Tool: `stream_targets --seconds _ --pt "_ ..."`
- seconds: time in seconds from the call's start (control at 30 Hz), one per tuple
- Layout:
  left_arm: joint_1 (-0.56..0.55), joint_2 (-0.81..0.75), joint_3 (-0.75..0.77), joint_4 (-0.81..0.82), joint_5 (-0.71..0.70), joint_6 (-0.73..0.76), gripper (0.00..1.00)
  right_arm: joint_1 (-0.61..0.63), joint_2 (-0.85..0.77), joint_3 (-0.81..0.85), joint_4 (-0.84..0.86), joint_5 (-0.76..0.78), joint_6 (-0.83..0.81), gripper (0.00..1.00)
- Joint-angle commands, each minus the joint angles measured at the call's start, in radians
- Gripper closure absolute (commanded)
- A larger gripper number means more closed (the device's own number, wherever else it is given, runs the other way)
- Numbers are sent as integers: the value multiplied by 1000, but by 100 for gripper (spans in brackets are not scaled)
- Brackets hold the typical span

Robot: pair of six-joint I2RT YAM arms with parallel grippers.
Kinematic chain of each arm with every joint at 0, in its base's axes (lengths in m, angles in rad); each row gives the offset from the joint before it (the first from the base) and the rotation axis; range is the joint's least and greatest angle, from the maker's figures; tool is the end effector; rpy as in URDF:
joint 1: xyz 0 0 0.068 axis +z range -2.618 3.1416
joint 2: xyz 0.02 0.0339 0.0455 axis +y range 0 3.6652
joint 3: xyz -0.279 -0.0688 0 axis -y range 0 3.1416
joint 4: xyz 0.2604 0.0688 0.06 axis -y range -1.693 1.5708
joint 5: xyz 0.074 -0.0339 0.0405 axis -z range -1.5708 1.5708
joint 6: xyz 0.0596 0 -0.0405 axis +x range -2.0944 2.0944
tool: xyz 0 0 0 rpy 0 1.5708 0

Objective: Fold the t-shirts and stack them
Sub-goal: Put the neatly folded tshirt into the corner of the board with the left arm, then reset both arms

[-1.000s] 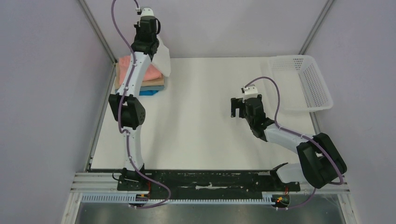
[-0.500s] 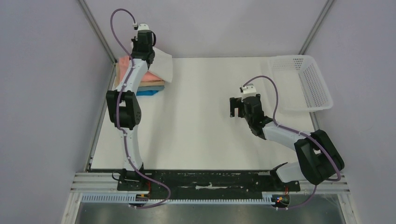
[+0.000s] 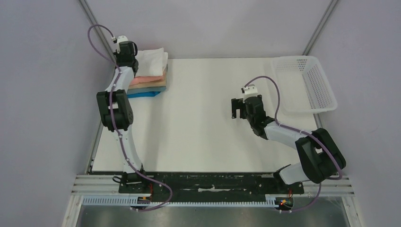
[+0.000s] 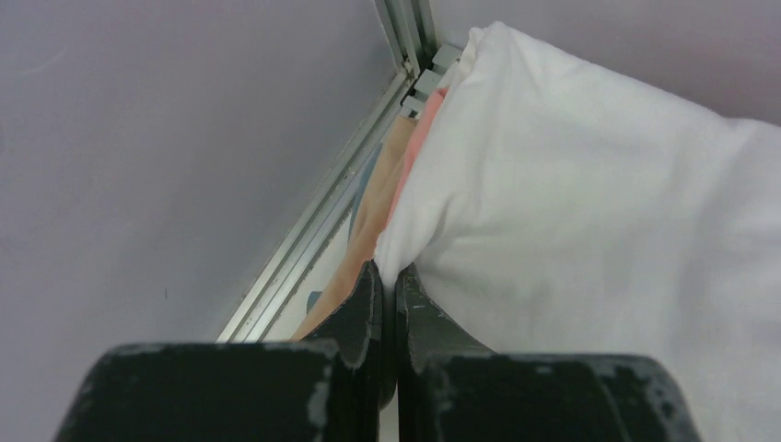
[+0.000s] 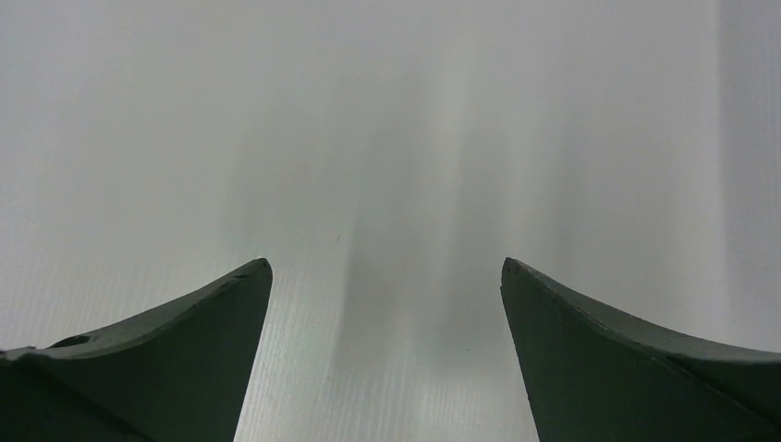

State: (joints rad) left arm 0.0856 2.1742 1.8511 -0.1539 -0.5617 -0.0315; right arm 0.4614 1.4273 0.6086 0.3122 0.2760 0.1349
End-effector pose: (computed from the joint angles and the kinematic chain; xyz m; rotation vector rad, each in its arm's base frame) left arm 0.5501 0.0791 0.2603 -0.4655 1.9669 0.6068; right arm 0.2908 0.1264 0.1767 -0.1678 2.0506 0.0824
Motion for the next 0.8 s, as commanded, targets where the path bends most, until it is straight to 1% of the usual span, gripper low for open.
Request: stream_targets --seconds 0.0,0.13,0.3,0.33,0.37,0.4,0.43,0.47,0.5,0.63,0.77 --pt "23 -37 22 115 32 -74 98 -3 19 49 4 -21 13 2" --pt "25 -31 -9 120 0 -93 98 -3 25 56 1 -22 10 2" --pt "33 -62 -68 128 -40 -113 98 -3 32 59 -1 -24 14 2" --pt "34 -71 -79 123 -54 -127 95 -3 32 59 -1 -26 15 2" --pt "34 -82 -89 119 -80 -136 88 -3 32 59 -4 -25 16 2" --pt "34 -98 -106 123 -116 -153 71 -3 31 59 -6 -25 17 2" --pt "34 -113 -118 121 -159 -171 50 -3 29 59 -8 -24 16 2" --pt "35 -130 -126 103 -190 -198 26 -3 25 59 -8 -21 17 2" --pt "34 -148 -139 96 -197 -209 23 -3 22 59 -7 -11 17 2" --pt "34 -247 -195 91 -218 -267 21 -3 -12 50 -11 3 31 2" --pt "34 -356 -268 64 -220 -344 20 -3 -82 3 -1 12 53 2"
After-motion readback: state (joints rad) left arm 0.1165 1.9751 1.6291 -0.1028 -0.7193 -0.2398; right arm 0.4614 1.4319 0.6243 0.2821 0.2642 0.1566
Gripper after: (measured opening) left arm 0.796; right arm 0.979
